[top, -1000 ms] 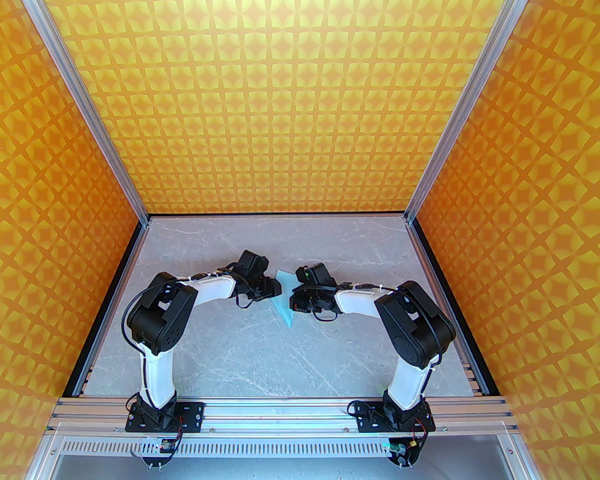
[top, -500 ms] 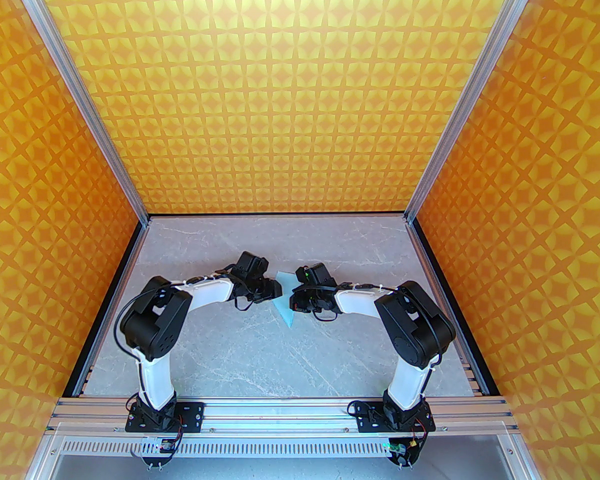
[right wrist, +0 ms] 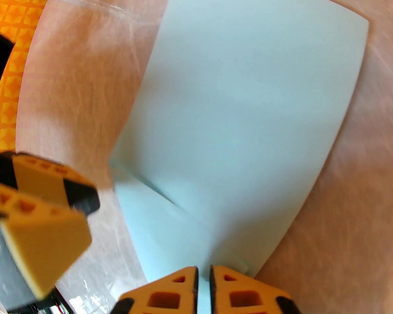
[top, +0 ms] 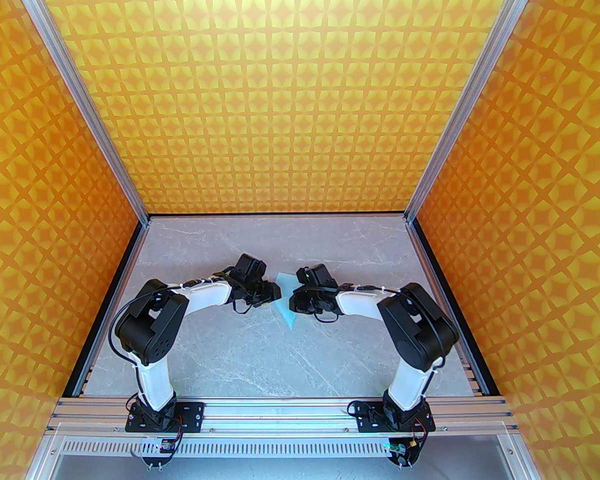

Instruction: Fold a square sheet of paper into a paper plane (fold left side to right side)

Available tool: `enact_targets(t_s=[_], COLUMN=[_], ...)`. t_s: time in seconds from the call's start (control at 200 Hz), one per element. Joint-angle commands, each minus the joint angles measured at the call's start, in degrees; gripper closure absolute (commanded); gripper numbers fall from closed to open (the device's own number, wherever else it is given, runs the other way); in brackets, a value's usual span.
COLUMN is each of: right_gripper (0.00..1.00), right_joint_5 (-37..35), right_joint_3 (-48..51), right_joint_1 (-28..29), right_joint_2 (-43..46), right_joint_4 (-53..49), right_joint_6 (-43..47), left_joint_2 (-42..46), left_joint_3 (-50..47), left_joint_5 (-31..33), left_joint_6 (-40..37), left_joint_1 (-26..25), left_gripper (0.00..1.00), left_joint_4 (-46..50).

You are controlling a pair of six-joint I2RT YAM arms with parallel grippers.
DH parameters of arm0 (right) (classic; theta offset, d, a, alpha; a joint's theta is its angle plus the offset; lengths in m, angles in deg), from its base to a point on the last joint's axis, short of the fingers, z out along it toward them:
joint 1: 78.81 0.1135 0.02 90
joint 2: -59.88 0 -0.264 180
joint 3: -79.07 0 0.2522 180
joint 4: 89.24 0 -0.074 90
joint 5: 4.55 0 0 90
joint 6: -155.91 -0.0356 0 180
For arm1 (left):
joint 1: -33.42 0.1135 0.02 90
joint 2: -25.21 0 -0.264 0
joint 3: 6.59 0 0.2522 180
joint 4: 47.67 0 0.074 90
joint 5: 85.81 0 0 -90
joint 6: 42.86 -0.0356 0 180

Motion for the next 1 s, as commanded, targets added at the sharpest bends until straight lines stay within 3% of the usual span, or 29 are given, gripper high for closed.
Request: enact_targets(t_s=[0.0,0.495,0.995], right_gripper=[0.84,0.86,0.87], right_joint_5=[-2.1,-2.4,-1.5], right_joint_3=[0.3,-0.9,-1.0], right_joint_1=[0.2,0.2,0.2], right_joint_2=[4.0,-2.1,-2.7], right_joint_4=[-4.1,-3.3,-3.4], right_joint_6=[0.1,0.7,0.9], left_joint_2=[-1.2,-3.0,-1.8], left_joint_3=[0.6,2.1,2.5], left_joint_5=[-0.5,-0.5,-0.6], left_joint_6=[0.1,-0.6,-1.6], left_joint_1=[-0.4,-0.4,-0.4], left_gripper=[0.57,0.57,0.61], left_joint_4=[0.5,0.6,-2.9])
